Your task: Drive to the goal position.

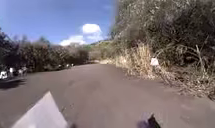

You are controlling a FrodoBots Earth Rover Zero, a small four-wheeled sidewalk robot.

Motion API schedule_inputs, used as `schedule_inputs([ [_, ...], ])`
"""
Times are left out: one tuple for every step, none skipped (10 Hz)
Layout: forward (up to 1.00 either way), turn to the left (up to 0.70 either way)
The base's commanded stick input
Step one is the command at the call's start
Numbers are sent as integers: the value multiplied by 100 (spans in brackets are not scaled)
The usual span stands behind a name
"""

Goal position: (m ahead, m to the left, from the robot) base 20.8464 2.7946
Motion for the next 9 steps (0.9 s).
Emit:
schedule_inputs([
  [50,-7],
  [50,0],
  [50,0],
  [50,0],
  [50,0],
  [50,0],
  [50,0],
  [50,0],
  [50,0],
])
